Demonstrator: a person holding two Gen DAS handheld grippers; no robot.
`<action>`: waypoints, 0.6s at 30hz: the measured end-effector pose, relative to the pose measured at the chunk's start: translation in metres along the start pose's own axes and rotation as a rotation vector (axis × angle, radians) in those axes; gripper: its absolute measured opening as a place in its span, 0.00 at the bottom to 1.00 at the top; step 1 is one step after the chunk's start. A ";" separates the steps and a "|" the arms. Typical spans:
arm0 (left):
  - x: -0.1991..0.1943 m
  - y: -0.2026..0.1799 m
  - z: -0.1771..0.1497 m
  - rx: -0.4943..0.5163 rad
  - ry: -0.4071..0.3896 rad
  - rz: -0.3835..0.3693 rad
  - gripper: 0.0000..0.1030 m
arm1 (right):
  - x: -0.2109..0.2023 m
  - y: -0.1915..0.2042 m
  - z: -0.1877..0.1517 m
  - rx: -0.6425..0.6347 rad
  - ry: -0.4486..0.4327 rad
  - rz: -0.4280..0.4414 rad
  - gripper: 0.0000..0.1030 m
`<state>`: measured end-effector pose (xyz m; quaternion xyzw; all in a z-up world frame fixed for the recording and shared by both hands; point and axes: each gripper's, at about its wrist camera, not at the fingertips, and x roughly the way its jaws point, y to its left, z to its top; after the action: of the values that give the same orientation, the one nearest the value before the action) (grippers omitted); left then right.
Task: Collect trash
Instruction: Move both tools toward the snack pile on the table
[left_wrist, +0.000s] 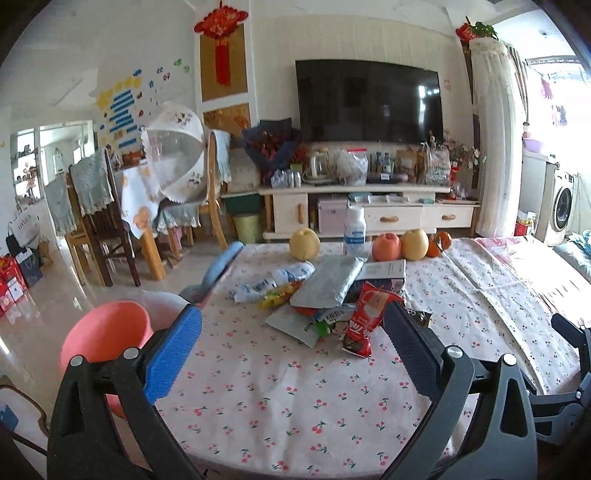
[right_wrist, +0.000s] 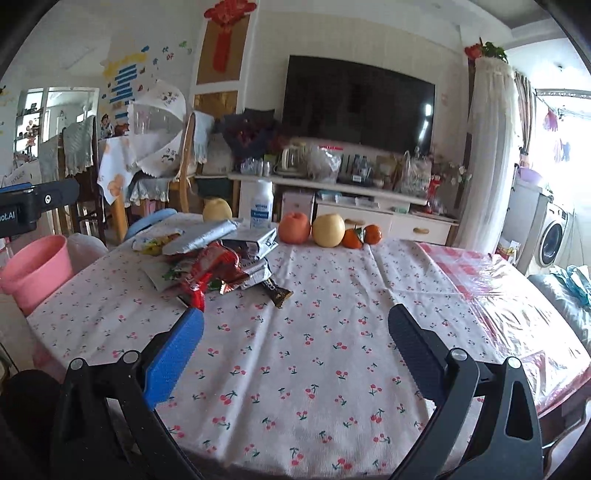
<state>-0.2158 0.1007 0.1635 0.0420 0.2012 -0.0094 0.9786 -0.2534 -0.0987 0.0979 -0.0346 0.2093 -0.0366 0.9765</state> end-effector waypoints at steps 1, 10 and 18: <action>-0.004 0.002 0.001 -0.001 -0.006 0.000 0.96 | -0.003 -0.001 0.000 0.001 -0.007 0.000 0.96; -0.025 0.018 0.004 -0.032 -0.045 -0.004 0.96 | -0.025 0.011 -0.003 -0.022 -0.043 -0.011 0.96; -0.033 0.025 0.001 -0.047 -0.057 0.003 0.96 | -0.033 0.016 -0.004 -0.042 -0.070 -0.016 0.96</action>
<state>-0.2445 0.1252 0.1792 0.0192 0.1731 -0.0043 0.9847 -0.2841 -0.0804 0.1067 -0.0580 0.1756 -0.0388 0.9820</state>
